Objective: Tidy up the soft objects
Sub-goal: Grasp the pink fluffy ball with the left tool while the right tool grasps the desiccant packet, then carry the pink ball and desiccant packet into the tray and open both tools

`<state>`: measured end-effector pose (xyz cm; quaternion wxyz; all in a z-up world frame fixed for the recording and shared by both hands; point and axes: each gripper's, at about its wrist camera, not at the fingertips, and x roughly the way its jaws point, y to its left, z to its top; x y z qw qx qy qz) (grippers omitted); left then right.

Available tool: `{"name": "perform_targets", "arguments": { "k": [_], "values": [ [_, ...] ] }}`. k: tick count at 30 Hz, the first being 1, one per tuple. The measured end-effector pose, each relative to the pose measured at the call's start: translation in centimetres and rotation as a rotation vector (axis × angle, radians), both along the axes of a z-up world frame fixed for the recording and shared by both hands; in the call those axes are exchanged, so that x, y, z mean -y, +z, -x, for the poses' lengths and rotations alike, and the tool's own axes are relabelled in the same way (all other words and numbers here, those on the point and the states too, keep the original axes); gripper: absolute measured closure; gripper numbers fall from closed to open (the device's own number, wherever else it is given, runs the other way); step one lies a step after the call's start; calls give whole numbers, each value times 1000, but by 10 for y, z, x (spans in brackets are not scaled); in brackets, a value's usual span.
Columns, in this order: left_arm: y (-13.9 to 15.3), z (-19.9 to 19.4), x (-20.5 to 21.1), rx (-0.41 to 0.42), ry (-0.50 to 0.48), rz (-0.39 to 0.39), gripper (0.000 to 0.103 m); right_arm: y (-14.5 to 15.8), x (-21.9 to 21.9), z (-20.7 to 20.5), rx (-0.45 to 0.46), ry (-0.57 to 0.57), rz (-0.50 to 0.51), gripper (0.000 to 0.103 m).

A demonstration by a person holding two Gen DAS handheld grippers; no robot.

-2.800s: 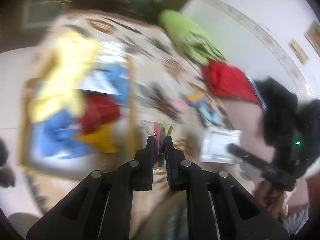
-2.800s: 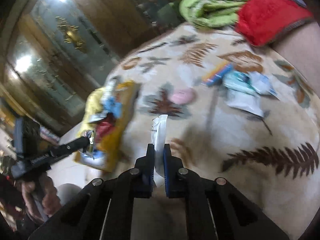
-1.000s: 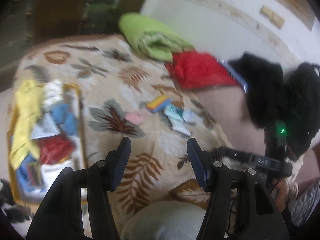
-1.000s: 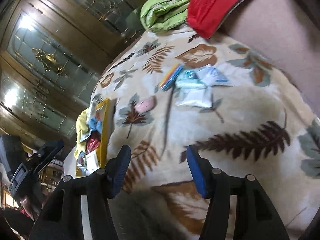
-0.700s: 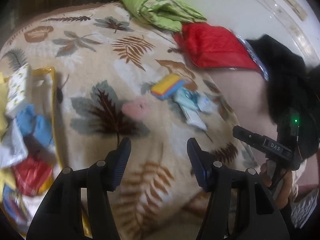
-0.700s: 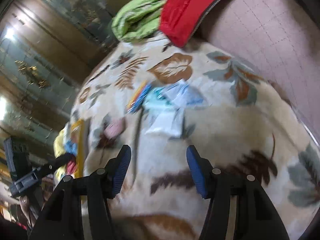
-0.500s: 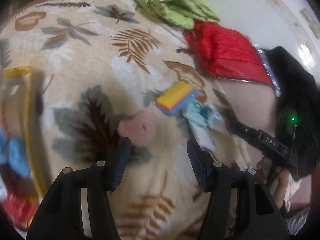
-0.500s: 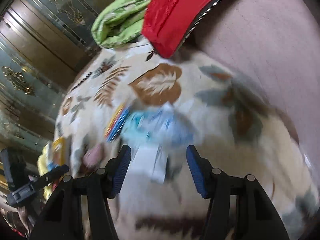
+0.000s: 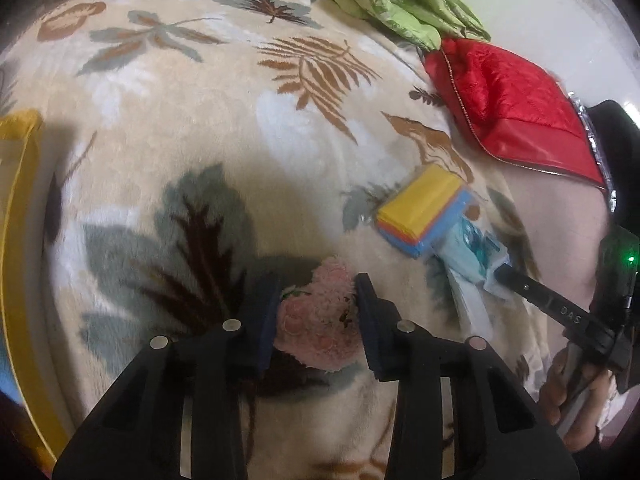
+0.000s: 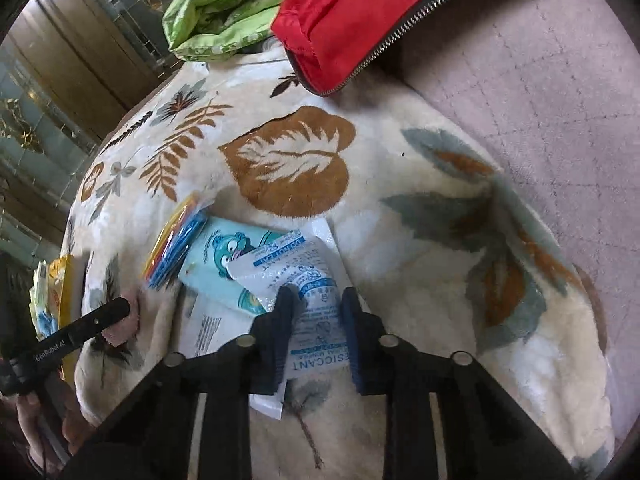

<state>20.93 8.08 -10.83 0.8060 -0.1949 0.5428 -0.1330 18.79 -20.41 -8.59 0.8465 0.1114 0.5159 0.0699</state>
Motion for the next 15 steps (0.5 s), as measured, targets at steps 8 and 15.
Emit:
{"name": "perform_targets", "arguments": {
  "k": [8,15],
  "values": [
    [40,65,-18,48,-13,207,67,38,-4,62,86,-18,-135,88],
    [88,150,-55,137,52,264,67,68,-52,107,104,122,-302,91]
  ]
}}
